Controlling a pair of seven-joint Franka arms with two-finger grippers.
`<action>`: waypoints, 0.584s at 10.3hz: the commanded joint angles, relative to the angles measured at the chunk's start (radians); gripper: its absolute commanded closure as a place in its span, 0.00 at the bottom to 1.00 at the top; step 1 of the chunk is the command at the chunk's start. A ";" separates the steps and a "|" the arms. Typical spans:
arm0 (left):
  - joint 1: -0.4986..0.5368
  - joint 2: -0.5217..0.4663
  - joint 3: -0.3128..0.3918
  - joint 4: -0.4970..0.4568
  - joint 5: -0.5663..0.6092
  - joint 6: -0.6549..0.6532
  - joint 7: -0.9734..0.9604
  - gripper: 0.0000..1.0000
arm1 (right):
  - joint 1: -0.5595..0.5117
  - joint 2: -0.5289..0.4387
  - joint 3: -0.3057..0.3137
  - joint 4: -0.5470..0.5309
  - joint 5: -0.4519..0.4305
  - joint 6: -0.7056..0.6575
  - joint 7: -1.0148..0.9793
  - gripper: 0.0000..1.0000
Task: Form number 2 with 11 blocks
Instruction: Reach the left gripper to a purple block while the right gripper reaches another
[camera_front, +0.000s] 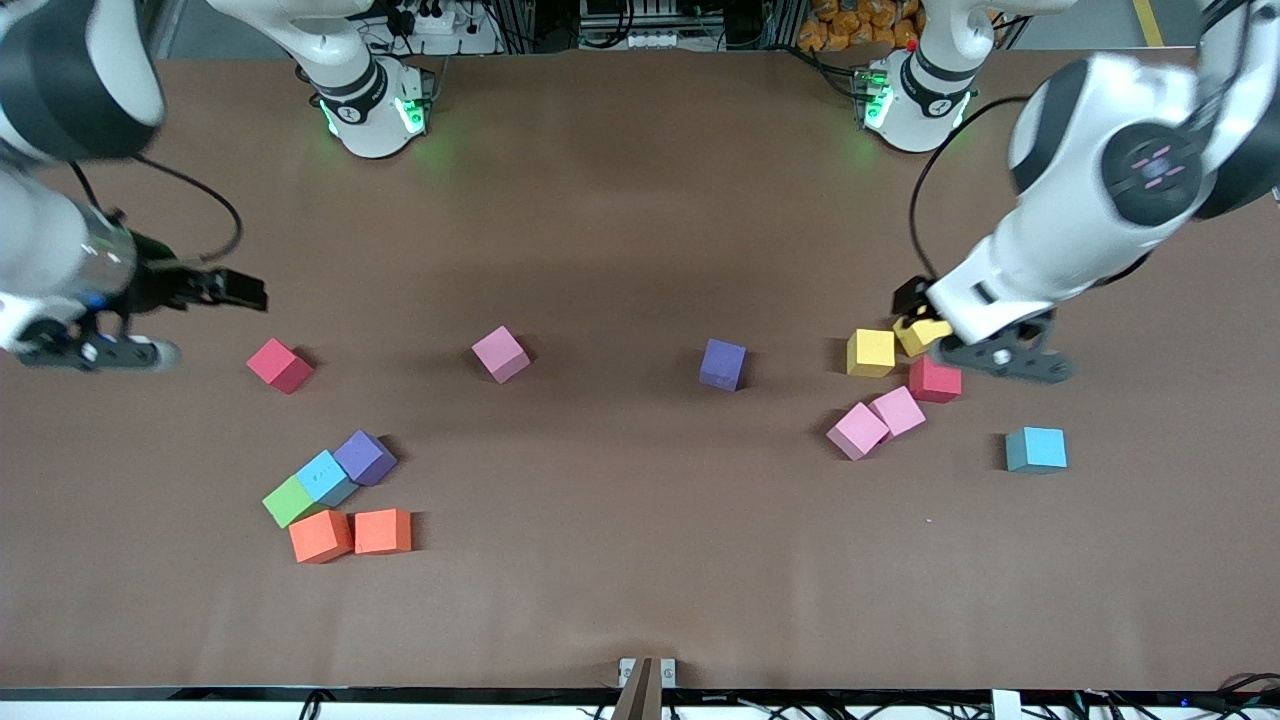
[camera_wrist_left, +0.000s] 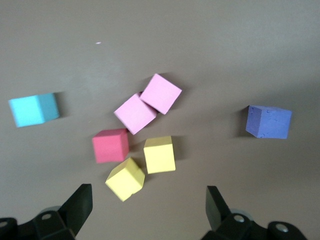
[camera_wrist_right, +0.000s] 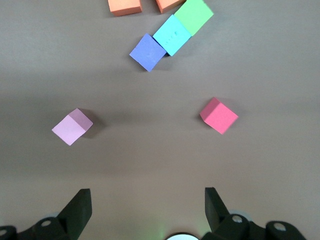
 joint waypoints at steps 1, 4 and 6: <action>-0.024 -0.005 -0.045 -0.124 0.010 0.131 -0.005 0.00 | 0.007 0.100 0.002 0.014 -0.002 0.069 0.006 0.00; -0.094 0.135 -0.048 -0.119 0.010 0.252 -0.012 0.00 | 0.009 0.224 0.002 0.006 -0.003 0.186 -0.035 0.00; -0.178 0.213 -0.042 -0.088 0.020 0.304 -0.123 0.00 | -0.012 0.258 0.001 -0.027 -0.004 0.235 -0.114 0.00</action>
